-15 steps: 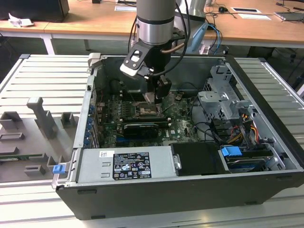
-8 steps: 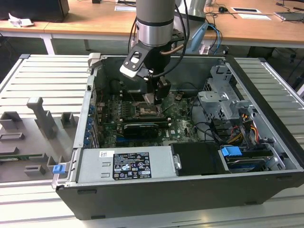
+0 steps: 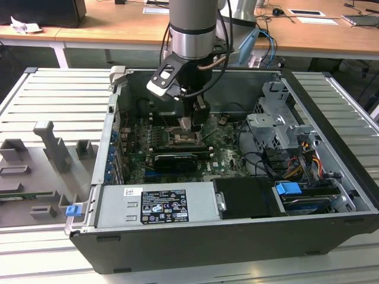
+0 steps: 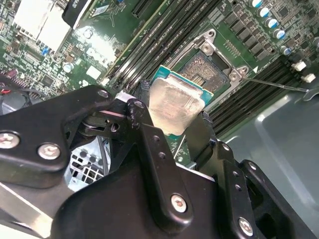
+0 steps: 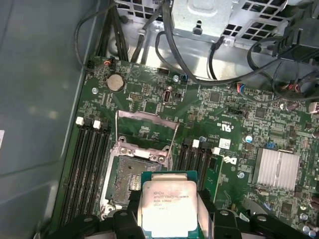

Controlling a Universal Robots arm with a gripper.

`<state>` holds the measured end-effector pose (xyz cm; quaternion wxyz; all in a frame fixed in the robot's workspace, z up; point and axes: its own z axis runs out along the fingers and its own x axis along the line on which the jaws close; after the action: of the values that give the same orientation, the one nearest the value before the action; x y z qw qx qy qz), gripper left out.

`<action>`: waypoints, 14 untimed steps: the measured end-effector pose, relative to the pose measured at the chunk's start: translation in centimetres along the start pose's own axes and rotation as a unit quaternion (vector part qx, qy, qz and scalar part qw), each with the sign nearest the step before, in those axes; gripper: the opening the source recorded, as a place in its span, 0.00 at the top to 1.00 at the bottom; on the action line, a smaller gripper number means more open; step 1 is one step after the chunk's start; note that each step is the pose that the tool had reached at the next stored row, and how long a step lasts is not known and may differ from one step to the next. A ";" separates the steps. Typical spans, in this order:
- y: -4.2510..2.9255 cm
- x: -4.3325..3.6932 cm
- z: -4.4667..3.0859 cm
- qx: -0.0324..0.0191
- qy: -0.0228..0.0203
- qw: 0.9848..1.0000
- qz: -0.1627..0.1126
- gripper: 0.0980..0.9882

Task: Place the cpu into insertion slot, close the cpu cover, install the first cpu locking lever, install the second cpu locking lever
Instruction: 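Place the cpu into insertion slot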

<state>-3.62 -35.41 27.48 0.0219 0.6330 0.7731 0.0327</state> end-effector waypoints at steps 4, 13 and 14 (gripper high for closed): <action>-0.58 0.40 0.94 0.000 -0.001 1.000 0.003 0.52; -0.66 0.54 2.03 0.000 -0.006 0.998 0.066 0.52; -0.66 0.67 2.11 -0.001 -0.006 0.998 0.067 0.52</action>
<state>-4.24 -34.84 25.33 0.0244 0.6833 0.7290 0.0309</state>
